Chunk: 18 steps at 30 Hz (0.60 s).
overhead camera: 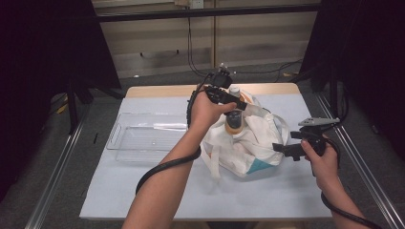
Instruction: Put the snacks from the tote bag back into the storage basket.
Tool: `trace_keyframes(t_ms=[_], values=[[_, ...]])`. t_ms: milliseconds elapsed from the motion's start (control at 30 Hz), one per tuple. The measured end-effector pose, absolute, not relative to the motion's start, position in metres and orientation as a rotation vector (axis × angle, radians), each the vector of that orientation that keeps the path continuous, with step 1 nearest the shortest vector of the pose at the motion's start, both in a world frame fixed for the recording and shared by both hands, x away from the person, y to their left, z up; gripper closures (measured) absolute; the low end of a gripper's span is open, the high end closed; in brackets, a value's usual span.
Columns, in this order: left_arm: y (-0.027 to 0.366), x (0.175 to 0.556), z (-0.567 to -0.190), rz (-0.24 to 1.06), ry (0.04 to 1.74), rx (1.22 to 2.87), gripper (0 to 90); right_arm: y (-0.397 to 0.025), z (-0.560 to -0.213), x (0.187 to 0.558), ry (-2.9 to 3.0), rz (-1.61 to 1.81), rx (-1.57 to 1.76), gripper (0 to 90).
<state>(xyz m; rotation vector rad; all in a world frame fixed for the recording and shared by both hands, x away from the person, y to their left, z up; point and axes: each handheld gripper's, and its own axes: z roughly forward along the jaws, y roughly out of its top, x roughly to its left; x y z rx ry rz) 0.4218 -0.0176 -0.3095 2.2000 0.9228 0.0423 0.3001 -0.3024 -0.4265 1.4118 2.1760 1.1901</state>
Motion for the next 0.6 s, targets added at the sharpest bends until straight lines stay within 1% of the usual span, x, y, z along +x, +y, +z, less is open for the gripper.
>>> trace_keyframes(t_ms=[333, 600], values=[[-0.003, 0.421, -0.301, 0.036, 0.923, 2.229, 30.1, -0.302, -0.426, 0.3, 2.175, 1.192, 1.411, 2.7], [0.007, 0.421, -0.297, 0.042, 0.892, 2.24, 30.1, -0.3, -0.426, 0.3, 2.181, 1.191, 1.406, 2.7]])
